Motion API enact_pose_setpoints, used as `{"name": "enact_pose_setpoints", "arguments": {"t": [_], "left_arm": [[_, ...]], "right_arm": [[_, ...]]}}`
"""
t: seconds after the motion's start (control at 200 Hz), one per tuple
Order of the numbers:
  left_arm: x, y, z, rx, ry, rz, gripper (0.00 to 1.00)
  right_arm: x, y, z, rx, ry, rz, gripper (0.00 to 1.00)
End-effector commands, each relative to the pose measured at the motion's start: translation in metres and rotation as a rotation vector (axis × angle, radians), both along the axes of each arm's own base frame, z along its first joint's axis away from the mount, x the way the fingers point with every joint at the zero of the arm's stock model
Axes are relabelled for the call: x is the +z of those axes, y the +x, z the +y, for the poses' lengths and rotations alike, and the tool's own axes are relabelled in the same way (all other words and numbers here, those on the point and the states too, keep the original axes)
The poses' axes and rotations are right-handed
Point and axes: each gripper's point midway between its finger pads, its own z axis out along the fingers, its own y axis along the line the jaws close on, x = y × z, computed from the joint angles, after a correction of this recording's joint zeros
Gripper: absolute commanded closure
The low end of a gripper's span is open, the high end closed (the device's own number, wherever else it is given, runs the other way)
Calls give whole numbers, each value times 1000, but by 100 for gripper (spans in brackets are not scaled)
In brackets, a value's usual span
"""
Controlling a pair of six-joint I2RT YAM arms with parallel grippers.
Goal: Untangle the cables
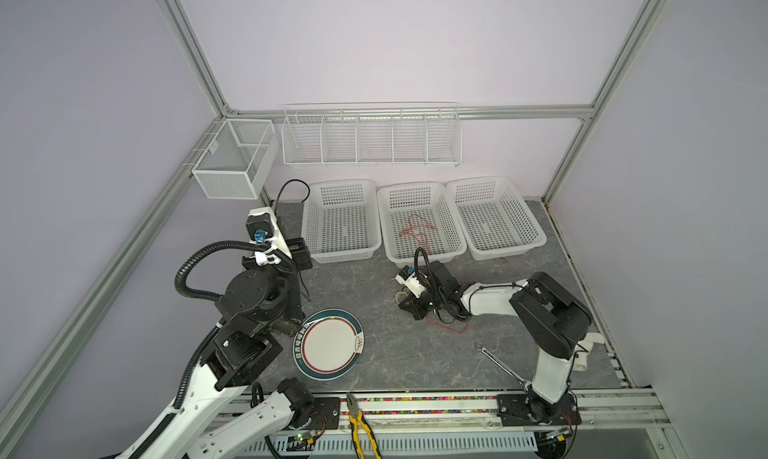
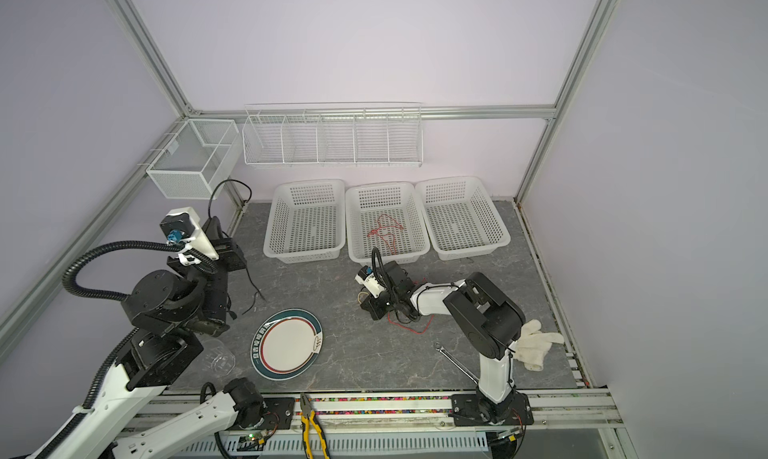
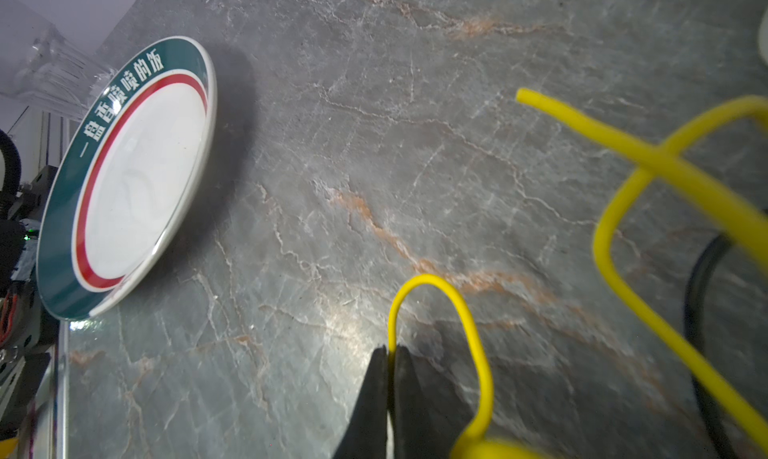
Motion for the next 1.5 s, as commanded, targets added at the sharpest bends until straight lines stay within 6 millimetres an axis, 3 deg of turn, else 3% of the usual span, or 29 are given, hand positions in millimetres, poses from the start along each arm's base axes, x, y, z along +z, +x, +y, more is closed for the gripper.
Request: {"name": "enact_pose_setpoints", "arguments": {"t": [0.0, 0.21, 0.705, 0.92, 1.025, 1.175, 1.34, 1.495], "left_arm": [[5, 7, -15, -57, -9, -11, 100], [18, 23, -36, -97, -2, -31, 100], [78, 82, -69, -208, -10, -70, 100], [104, 107, -72, -211, -24, -133, 100], [107, 123, -69, -197, -37, -142, 100], [74, 153, -69, -172, -36, -76, 100], [3, 186, -67, -116, -35, 58, 100], [-67, 212, -49, -60, -92, 183, 100]], "right_arm": [[8, -2, 4, 15, 1, 2, 93], [20, -1, 8, 19, 23, -13, 93], [22, -1, 13, 21, 48, -5, 93], [23, -3, 19, 37, 57, 3, 93], [22, -6, 21, 44, 57, 3, 93], [22, -8, 22, 48, 56, 3, 93], [26, -8, 22, 49, 61, -3, 93], [29, -8, 23, 52, 63, -7, 93]]}}
